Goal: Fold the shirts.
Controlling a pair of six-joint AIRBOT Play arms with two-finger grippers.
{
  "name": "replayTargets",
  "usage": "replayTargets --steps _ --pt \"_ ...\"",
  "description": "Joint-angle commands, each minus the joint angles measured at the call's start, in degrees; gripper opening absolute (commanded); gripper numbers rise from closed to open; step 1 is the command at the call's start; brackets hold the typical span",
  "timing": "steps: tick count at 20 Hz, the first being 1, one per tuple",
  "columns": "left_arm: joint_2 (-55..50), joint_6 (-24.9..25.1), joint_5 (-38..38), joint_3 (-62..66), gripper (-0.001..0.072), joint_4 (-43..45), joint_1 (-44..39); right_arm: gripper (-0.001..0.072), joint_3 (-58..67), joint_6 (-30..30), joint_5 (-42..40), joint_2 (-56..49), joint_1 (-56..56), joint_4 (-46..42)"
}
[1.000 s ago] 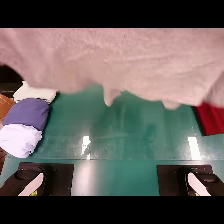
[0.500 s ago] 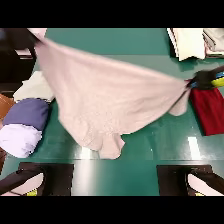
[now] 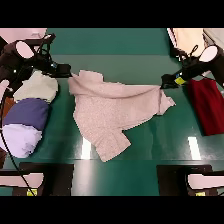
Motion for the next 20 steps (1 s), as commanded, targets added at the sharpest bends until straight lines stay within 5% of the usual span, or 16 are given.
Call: replayTargets --steps 1,7,15,20 --pt "-1.09 0.17 -0.70 2.38 0.0541 1.11 -0.02 0.0348 7.50 -0.13 0.17 -4.22 0.07 0.02" --pt "6.25 -0.76 -12.00 -2.99 0.0540 6.67 -0.04 0.0346 2.86 -2.23 6.12 3.87 -3.45 0.13" --pt "30.01 -8.39 0.15 -47.82 0.0540 -8.70 -4.48 0.0344 -18.91 -2.19 -1.38 21.14 -7.72 0.20" --pt "30.75 -13.84 10.05 -56.70 0.0540 -11.89 -14.95 0.0343 -20.15 -2.21 -1.22 23.82 -7.67 1.84"
